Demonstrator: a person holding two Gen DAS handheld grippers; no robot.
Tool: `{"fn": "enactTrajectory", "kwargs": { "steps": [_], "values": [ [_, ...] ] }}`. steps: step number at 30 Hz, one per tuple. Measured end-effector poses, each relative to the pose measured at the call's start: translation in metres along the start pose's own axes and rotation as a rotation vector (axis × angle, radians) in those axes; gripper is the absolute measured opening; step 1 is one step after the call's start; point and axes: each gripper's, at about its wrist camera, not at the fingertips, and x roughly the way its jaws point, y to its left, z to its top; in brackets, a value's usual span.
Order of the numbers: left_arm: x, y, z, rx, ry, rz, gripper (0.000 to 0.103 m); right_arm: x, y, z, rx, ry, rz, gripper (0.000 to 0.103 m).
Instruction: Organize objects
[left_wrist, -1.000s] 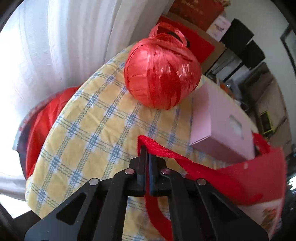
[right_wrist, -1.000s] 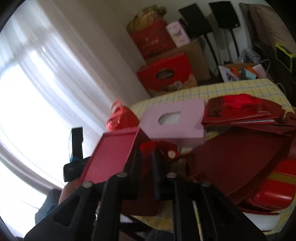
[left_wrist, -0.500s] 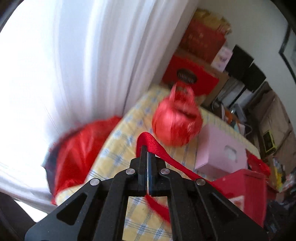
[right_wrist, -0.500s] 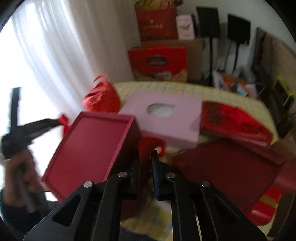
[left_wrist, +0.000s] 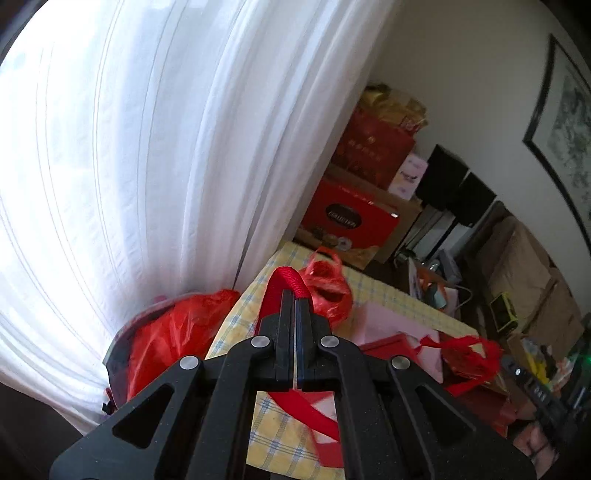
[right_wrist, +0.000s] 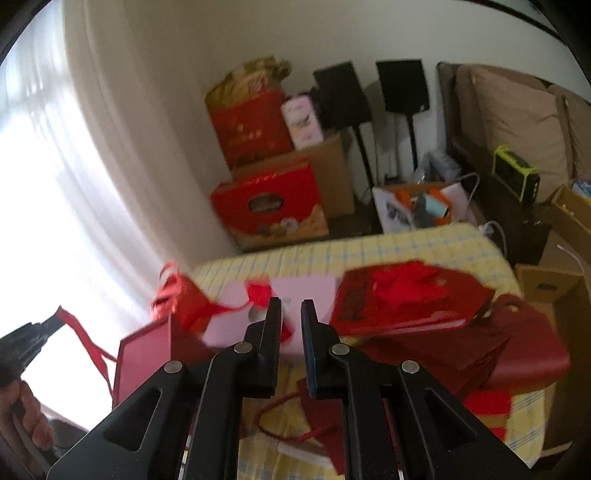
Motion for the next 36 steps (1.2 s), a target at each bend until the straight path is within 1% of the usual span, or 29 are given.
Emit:
{"fn": "enactTrajectory", "kwargs": {
  "steps": [2,3,4,5,6,7,8,9,10,11,12,13,15,17,19,22,24,25,26,27,29,31,33,34,35,36],
  "values": [
    [-0.007,-0.003,0.002,0.007,-0.011,-0.007,0.000,-0.010,-0.006,0.010,0.020,-0.038,0.014,0.010],
    [-0.012,-0.006,0.003,0.012,-0.018,-0.014,0.000,-0.018,-0.011,0.015,0.042,-0.066,0.049,0.010],
    [-0.016,-0.008,0.005,0.019,-0.020,-0.021,0.000,-0.023,-0.013,0.019,0.052,-0.074,0.064,0.010],
    [-0.018,-0.010,0.006,0.028,-0.019,-0.027,0.000,-0.025,-0.015,0.022,0.061,-0.064,0.077,0.011],
    [-0.018,-0.012,0.008,0.036,-0.015,-0.025,0.000,-0.024,-0.016,0.025,0.071,-0.037,0.108,0.011],
    [-0.017,-0.014,0.008,0.042,-0.012,-0.017,0.000,-0.020,-0.016,0.025,0.079,0.010,0.161,0.011],
    [-0.016,-0.015,0.008,0.047,-0.007,-0.011,0.000,-0.013,-0.010,0.023,0.063,0.075,0.210,0.014],
    [-0.013,-0.014,0.007,0.047,-0.004,-0.006,0.000,-0.010,-0.005,0.020,0.044,0.109,0.229,0.017],
    [-0.015,-0.014,0.005,0.048,-0.004,-0.002,0.000,-0.003,0.004,0.016,0.015,0.153,0.256,0.027],
    [-0.013,-0.013,0.004,0.047,-0.004,0.009,0.000,0.004,0.010,0.013,0.002,0.187,0.285,0.038],
    [-0.013,-0.011,0.003,0.041,-0.005,0.013,0.000,0.016,0.016,0.008,0.012,0.237,0.336,0.043],
    [-0.014,-0.009,0.000,0.033,-0.006,0.013,0.000,0.025,0.020,0.003,0.028,0.265,0.355,0.047],
    [-0.014,-0.002,-0.003,0.011,-0.004,0.017,0.000,0.047,0.027,-0.007,0.064,0.309,0.353,0.047],
    [-0.014,0.005,-0.004,0.000,-0.004,0.024,0.000,0.077,0.039,-0.020,0.056,0.373,0.317,0.047],
    [-0.014,0.013,-0.003,-0.009,-0.008,0.035,0.000,0.097,0.046,-0.032,0.040,0.413,0.288,0.047],
    [-0.014,0.027,0.002,-0.028,-0.013,0.042,0.000,0.125,0.055,-0.045,0.041,0.455,0.261,0.047],
    [-0.011,0.036,0.004,-0.038,-0.005,0.046,0.000,0.135,0.057,-0.050,0.056,0.457,0.276,0.049],
    [-0.010,0.039,0.003,-0.039,-0.006,0.049,0.000,0.139,0.061,-0.051,0.038,0.455,0.248,0.050],
    [-0.009,0.040,0.003,-0.040,-0.005,0.050,0.000,0.141,0.066,-0.051,-0.005,0.452,0.202,0.051],
    [-0.008,0.043,0.002,-0.044,-0.004,0.048,0.000,0.142,0.070,-0.050,-0.039,0.439,0.175,0.051],
    [-0.005,0.047,0.000,-0.052,-0.004,0.047,0.000,0.144,0.077,-0.048,-0.097,0.421,0.165,0.051],
    [-0.003,0.048,-0.002,-0.057,-0.001,0.044,0.000,0.145,0.089,-0.046,-0.193,0.388,0.137,0.051],
    [0.001,0.050,-0.003,-0.063,0.005,0.041,0.000,0.154,0.098,-0.047,-0.259,0.403,0.121,0.050],
    [0.002,0.051,-0.004,-0.063,0.008,0.040,0.000,0.158,0.100,-0.048,-0.285,0.412,0.119,0.044],
    [0.003,0.051,-0.004,-0.064,0.010,0.039,0.000,0.161,0.100,-0.048,-0.296,0.417,0.115,0.026],
    [0.003,0.051,-0.005,-0.066,0.010,0.039,0.000,0.165,0.098,-0.050,-0.289,0.435,0.122,0.013]
  ]
}}
